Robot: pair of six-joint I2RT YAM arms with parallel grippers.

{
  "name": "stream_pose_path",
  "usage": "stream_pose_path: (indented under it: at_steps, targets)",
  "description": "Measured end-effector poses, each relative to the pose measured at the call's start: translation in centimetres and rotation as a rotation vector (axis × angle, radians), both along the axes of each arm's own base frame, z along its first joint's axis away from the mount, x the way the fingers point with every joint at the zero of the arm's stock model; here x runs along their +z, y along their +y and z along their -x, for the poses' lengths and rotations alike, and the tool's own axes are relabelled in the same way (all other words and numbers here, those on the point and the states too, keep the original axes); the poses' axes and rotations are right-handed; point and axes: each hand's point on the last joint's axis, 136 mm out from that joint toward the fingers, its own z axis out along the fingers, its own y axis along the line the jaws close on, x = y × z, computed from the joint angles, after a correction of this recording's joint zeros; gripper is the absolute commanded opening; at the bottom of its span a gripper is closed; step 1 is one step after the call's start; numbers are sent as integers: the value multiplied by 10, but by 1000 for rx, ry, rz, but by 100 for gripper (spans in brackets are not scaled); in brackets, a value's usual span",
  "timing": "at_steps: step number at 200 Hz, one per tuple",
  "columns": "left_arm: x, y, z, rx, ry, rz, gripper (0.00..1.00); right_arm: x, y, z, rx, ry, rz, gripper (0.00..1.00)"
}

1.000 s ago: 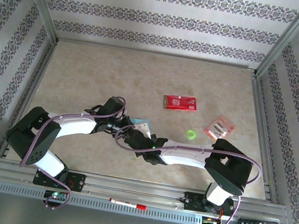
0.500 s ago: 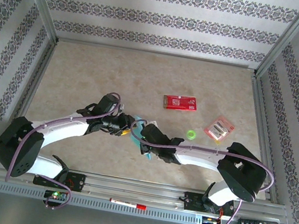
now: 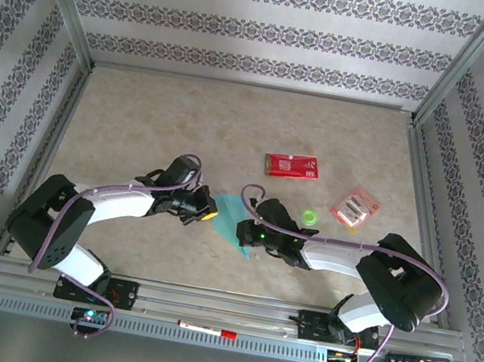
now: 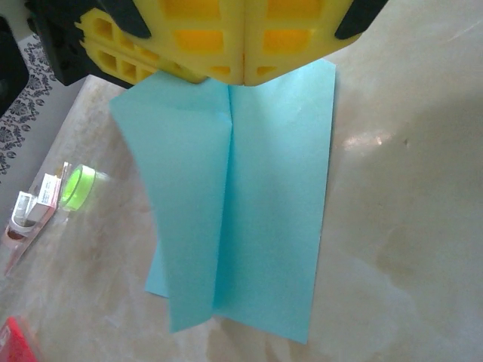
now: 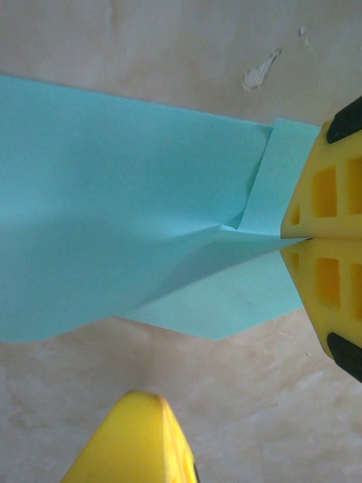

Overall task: Fold a paper plane with a square sheet of paper (pick it up from the middle)
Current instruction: Fourth fold the wing at the center of the table.

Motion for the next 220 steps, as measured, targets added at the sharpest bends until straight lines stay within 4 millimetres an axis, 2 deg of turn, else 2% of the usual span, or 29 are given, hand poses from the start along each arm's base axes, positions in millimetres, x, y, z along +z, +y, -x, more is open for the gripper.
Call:
stream_pose_path:
  at_steps: [86, 167, 220]
  targets:
    - [-18, -18, -13, -35, 24, 0, 0, 3, -8, -5, -71, 77, -154, 0]
    - [-34, -18, -12, -74, 29, -32, 0, -10, -12, -9, -116, 161, -200, 0]
    - [-32, -18, -14, -102, 1, -45, 0, -10, -14, -12, -128, 184, -221, 0]
